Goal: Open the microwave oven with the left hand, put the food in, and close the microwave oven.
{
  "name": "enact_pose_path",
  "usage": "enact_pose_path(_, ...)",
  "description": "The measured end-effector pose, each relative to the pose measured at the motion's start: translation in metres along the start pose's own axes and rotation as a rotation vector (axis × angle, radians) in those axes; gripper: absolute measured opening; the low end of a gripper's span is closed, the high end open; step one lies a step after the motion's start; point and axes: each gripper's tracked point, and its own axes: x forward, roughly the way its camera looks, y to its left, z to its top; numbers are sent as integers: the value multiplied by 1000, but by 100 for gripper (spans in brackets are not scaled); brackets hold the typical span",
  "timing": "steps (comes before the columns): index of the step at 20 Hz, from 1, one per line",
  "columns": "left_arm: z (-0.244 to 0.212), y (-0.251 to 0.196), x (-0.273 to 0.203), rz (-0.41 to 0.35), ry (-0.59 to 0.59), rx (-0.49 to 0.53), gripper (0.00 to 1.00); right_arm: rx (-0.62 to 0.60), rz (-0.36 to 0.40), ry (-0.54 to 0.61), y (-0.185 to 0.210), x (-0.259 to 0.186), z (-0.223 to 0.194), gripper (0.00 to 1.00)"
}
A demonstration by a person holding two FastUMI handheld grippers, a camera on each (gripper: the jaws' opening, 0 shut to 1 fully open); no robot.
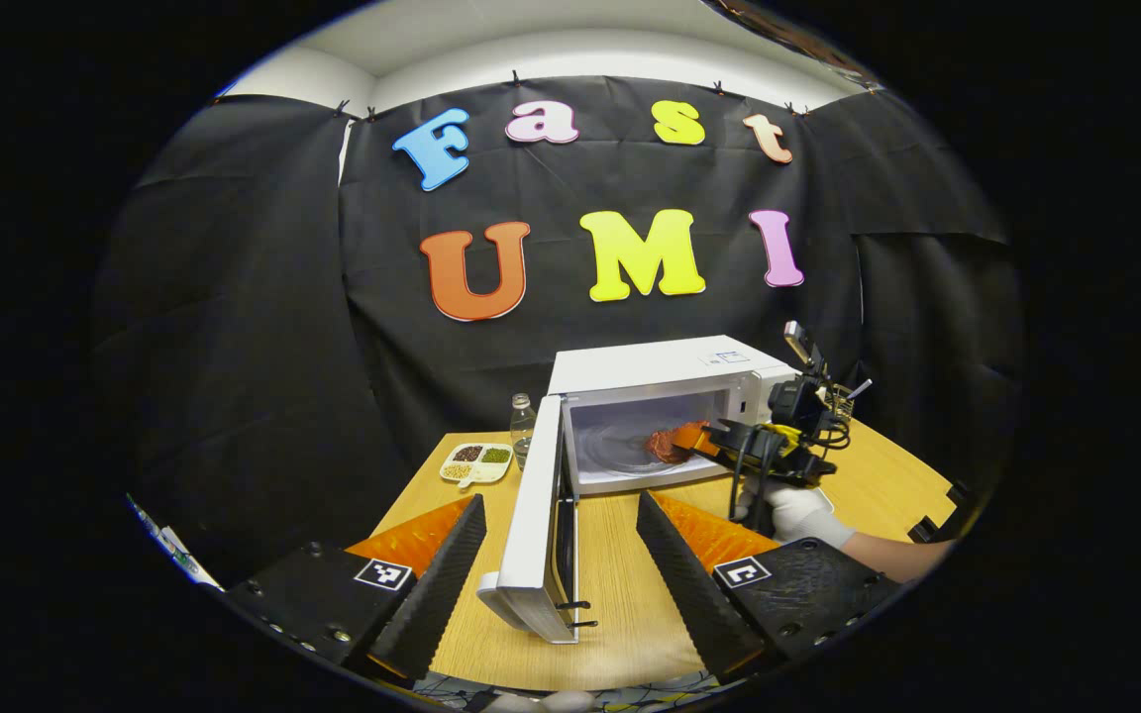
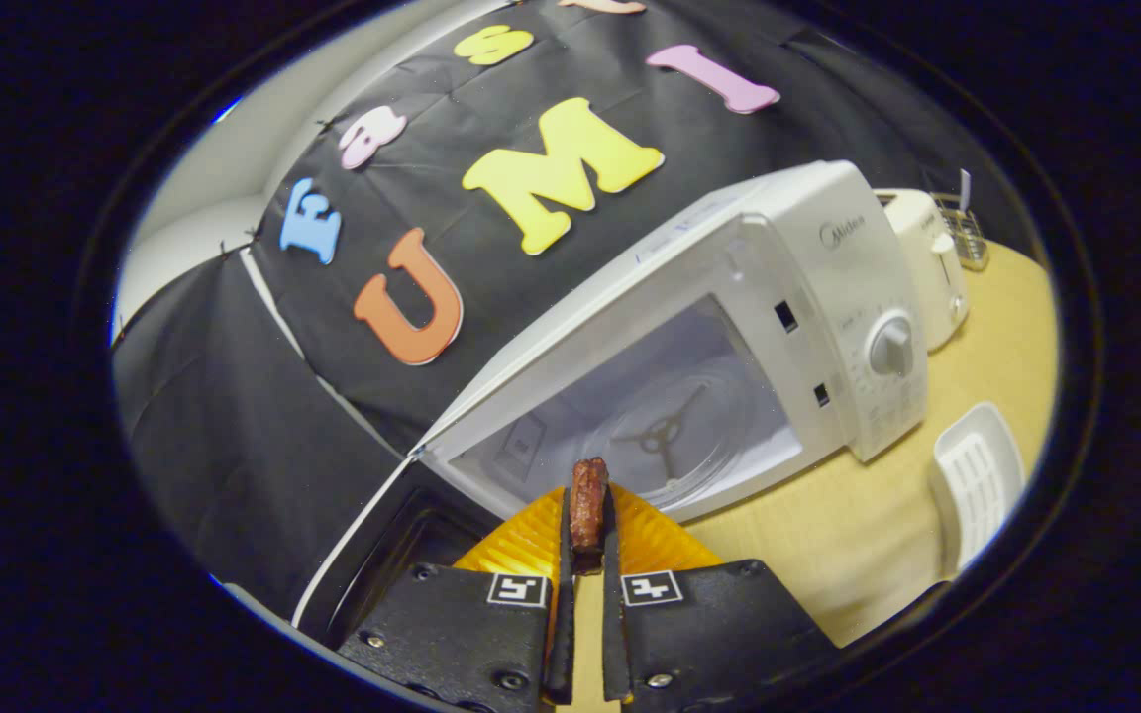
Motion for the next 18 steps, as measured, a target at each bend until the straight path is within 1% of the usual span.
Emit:
enact_pose_path(3,-9,9,-1,-3,13,-10,95,124,-60,-44,-8,36,-19,14)
enact_pose_path(5,-14,16,1,-1,24,-12,95,177,-73,-63,-11,55,-29,14)
enact_pose_path(9,-21,27,2,5,39,-7,95,252,-113,-105,-18,90,-34,14)
enact_pose_path(11,-22,30,3,3,43,-8,95,279,-116,-137,-20,102,-29,14)
enact_pose_path(15,-25,34,4,0,44,-10,95,240,-143,-189,-26,123,-17,14)
enact_pose_path(18,-26,36,6,-3,47,-18,95,138,-202,-218,-37,123,-17,17)
